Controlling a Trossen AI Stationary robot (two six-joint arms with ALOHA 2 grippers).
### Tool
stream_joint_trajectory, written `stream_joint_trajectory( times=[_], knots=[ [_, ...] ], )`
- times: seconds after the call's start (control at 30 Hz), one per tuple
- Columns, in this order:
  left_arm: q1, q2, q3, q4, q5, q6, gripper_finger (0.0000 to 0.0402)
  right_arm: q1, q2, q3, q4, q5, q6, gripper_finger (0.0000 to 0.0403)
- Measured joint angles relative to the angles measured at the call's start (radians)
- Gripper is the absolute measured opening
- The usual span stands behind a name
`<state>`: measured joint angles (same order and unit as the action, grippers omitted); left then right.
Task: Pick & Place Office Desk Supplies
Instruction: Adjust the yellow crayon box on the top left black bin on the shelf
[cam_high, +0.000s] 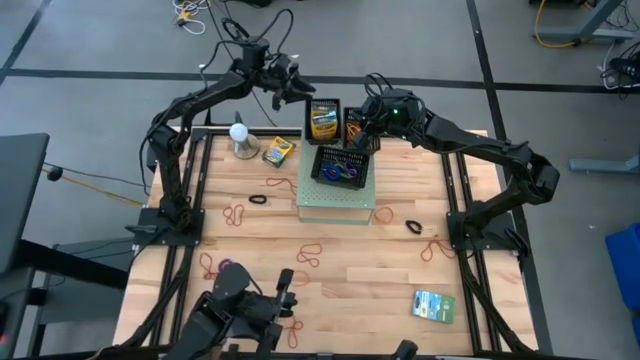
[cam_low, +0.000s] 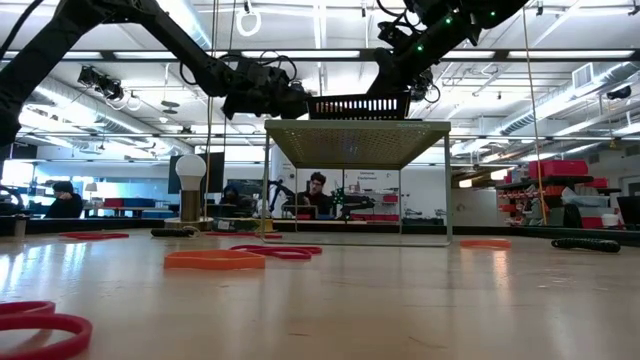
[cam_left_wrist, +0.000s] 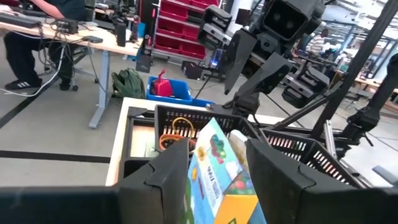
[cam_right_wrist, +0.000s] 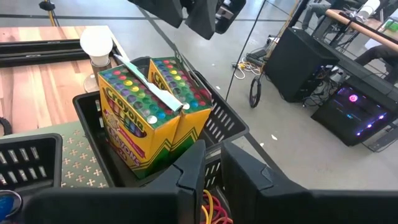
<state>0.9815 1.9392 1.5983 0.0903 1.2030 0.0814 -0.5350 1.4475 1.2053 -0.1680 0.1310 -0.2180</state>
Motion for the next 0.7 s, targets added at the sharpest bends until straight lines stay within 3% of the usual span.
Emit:
stream_joint_trajectory(
  times=[0.3,0.47,0.7],
  knots=[
    [0.051,0.0,0.0,0.002,-0.117,-0.009,0.0157,0.0,0.0,0.0,0.0,0.0,-0.005,0.0061],
    [0.024,0.002,0.0,-0.028,-0.138,0.047,0.0121,0.0,0.0,0.0,0.0,0.0,-0.008,0.0061],
    [-0.04,0.002,0.0,-0.103,-0.278,0.18,0.007,0.0,0.0,0.0,0.0,0.0,-0.008,0.0061]
  ],
)
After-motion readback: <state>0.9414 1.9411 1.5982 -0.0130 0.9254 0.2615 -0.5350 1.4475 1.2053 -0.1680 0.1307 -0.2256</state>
